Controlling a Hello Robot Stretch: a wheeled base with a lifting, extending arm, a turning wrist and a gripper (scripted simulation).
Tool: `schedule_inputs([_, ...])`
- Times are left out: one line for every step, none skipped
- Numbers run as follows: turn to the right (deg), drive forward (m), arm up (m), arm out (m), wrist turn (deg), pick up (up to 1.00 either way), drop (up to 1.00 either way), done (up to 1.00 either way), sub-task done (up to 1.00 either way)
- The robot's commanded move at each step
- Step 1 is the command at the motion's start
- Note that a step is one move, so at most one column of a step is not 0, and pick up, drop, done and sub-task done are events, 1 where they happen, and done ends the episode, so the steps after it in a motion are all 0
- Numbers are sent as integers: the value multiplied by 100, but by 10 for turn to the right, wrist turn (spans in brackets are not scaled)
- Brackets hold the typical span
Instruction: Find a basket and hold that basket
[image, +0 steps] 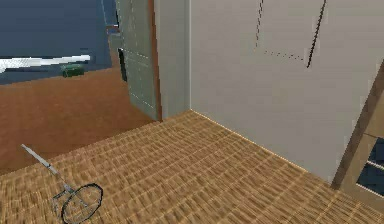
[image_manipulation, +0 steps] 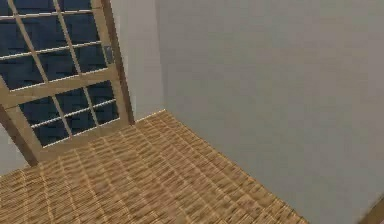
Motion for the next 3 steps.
schedule_inputs([0,100,0,0,0,0,0,0,0])
schedule_inputs([-90,0,0,0,0,0,0,0,0])
schedule_inputs([0,25,0,0,0,0,0,0,0])
